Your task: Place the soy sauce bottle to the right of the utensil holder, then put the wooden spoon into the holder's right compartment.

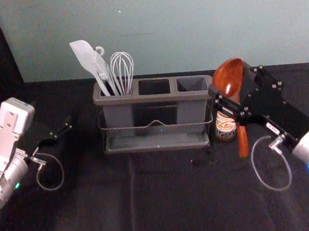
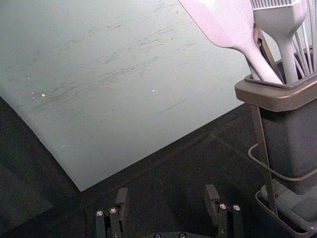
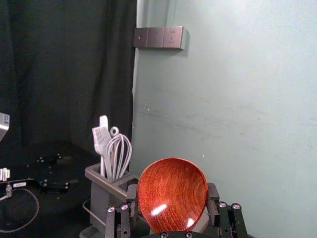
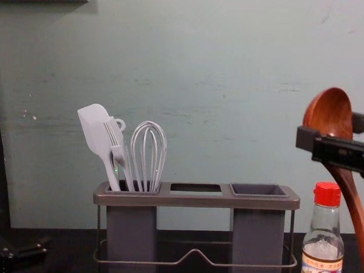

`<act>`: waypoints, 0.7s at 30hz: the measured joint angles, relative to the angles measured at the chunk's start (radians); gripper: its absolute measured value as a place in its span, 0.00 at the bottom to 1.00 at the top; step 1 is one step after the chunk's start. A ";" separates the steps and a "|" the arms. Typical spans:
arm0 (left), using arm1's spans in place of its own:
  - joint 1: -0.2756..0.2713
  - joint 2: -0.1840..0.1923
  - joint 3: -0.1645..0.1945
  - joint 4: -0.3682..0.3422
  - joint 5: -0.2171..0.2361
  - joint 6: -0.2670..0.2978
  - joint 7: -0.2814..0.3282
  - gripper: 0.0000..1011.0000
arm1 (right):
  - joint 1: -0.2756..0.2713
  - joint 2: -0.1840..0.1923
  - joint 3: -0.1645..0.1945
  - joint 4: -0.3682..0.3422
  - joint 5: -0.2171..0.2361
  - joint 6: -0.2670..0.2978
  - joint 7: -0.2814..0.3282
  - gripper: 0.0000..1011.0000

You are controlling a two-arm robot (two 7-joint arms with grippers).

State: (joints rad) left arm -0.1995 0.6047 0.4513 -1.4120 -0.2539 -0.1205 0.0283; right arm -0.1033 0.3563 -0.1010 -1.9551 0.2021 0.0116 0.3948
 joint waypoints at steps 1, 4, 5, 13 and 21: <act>0.000 0.000 0.000 0.000 0.000 0.000 0.000 0.99 | 0.008 0.003 -0.003 0.002 0.000 0.000 0.001 0.83; 0.000 0.000 0.000 0.000 0.000 0.000 0.000 0.99 | 0.046 0.009 -0.016 0.016 0.000 0.001 0.006 0.83; 0.000 0.000 0.000 0.000 0.000 0.000 0.000 0.99 | 0.046 0.009 -0.016 0.016 0.000 0.001 0.006 0.83; 0.000 0.000 0.000 0.000 0.000 0.000 0.000 0.99 | 0.192 -0.010 -0.066 0.087 0.019 -0.029 0.020 0.83; 0.000 0.000 0.000 0.000 0.000 0.000 0.000 0.99 | 0.310 -0.051 -0.113 0.190 0.049 -0.116 0.033 0.83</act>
State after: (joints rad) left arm -0.1996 0.6047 0.4514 -1.4120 -0.2539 -0.1205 0.0283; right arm 0.2072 0.3049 -0.2144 -1.7653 0.2513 -0.1041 0.4277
